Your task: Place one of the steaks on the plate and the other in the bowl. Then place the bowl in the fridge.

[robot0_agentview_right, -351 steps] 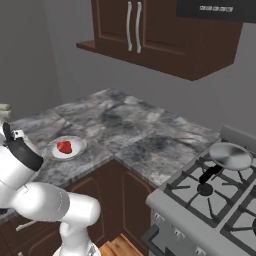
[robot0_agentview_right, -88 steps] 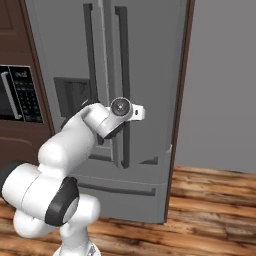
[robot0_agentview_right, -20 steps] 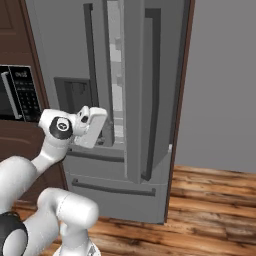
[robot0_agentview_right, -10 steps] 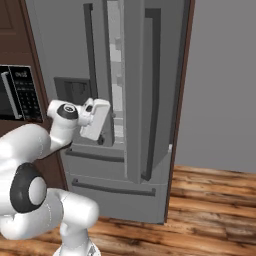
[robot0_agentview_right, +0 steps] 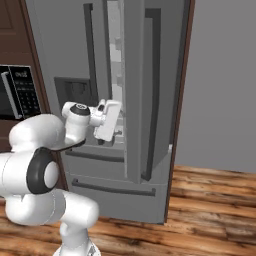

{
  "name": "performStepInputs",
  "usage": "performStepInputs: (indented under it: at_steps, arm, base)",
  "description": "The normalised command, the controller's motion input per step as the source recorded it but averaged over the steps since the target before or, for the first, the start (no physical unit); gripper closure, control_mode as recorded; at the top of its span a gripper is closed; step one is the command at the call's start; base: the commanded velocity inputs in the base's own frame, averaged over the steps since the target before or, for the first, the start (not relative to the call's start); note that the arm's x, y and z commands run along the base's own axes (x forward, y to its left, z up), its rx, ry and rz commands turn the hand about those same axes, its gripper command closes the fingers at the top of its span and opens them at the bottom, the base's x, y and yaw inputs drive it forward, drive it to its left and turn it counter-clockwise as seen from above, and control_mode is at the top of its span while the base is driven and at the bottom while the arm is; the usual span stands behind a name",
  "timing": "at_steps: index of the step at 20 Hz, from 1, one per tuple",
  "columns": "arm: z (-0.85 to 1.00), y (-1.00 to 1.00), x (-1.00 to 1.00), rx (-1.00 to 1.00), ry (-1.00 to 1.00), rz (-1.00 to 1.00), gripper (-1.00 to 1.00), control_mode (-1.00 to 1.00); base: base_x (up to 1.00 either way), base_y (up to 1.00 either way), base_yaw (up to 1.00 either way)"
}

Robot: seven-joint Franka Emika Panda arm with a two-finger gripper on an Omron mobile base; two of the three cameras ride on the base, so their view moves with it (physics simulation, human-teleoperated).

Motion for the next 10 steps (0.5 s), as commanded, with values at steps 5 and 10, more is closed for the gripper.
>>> performStepInputs:
  at_steps: [5,10]
  arm:
    - [0.00,-0.62,0.02,-0.05,0.09,-0.03,-1.00,-1.00]
    - [-0.03,-0.99,-0.06,-0.06,0.08,-0.07,-1.00,-1.00]
  base:
    - [0.00,0.00,0.00]
    - [0.00,0.00,0.00]
